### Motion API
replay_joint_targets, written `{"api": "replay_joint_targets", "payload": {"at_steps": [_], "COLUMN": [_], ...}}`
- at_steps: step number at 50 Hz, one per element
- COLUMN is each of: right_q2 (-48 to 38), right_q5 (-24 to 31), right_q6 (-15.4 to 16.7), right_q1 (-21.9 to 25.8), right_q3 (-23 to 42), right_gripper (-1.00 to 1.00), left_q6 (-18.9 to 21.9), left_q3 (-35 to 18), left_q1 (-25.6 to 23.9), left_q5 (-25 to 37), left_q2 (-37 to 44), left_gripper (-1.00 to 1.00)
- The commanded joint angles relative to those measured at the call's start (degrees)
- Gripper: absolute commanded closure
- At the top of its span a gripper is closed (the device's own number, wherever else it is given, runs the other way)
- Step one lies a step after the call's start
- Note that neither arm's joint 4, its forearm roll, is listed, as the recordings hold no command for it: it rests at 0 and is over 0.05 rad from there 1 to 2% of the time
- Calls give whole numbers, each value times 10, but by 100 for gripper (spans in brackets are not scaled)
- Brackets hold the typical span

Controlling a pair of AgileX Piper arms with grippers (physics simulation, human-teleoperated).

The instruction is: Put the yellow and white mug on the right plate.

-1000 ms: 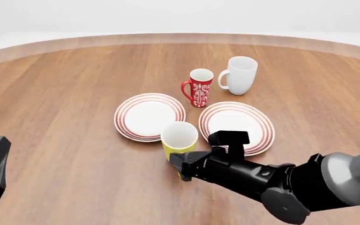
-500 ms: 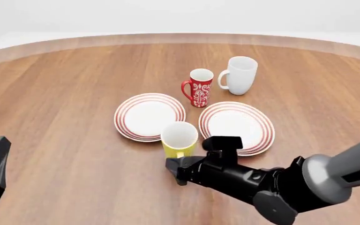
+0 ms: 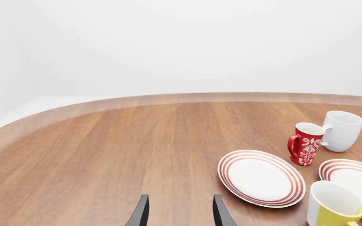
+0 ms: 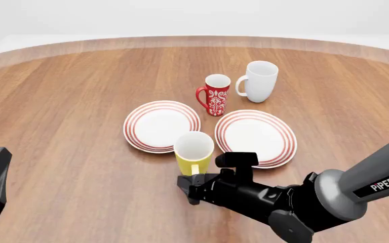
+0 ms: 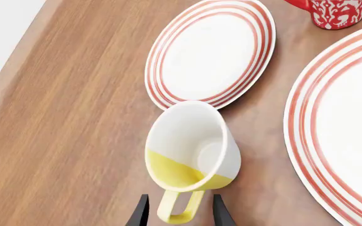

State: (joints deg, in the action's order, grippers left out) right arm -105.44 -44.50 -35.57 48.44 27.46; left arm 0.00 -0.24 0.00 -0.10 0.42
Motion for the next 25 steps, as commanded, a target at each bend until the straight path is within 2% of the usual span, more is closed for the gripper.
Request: {"api": "replay_joint_targets", "payload": {"at_steps": [1,2,17,18,25], "right_q2": [-9,-7,8,68,108], "right_q5": [-6,-4,4,74,122], "right_q6": [-3,-2,8,41,60], "right_q1": [3,2,-5,1,2], "right_q3": [0,0,-6,10,24], "right_gripper": [-100,100,100,100,100], "left_q6": [0,0,0,0,0], "left_q3": [0,0,0,0,0], "left_q1": [0,0,0,0,0], "left_q5": [0,0,0,0,0], "left_q2": [0,0,0,0,0], "left_gripper": [-100,-100,-100,-100,-100]}}
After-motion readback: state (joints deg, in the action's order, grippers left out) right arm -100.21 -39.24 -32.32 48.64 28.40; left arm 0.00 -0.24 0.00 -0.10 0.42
